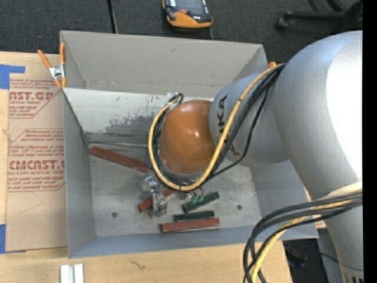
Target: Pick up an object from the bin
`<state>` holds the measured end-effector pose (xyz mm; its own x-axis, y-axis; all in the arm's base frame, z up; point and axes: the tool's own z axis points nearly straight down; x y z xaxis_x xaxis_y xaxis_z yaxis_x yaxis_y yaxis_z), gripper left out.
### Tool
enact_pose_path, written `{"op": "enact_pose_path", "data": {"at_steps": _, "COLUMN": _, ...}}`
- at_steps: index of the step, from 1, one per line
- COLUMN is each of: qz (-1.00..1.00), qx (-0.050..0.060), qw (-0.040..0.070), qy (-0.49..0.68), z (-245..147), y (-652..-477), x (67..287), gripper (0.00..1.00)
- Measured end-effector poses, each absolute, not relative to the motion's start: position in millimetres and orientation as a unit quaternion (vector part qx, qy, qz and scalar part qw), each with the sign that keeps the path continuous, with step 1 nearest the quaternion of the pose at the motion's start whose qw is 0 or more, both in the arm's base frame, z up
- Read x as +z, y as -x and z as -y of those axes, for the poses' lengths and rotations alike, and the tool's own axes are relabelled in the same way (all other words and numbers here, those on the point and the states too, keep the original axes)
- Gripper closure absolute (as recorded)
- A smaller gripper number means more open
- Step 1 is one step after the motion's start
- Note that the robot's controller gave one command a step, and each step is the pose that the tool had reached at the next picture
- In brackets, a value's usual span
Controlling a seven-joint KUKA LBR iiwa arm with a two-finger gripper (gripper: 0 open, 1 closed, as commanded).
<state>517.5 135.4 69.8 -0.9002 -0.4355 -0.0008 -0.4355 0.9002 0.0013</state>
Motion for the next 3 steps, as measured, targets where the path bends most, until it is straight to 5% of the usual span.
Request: {"op": "enact_pose_path", "data": {"at_steps": 3, "qz": -0.975, "qx": 0.0, "qw": -0.004, "qy": 0.224, "z": -135, "y": -514.8, "x": 102, "gripper": 1.0}}
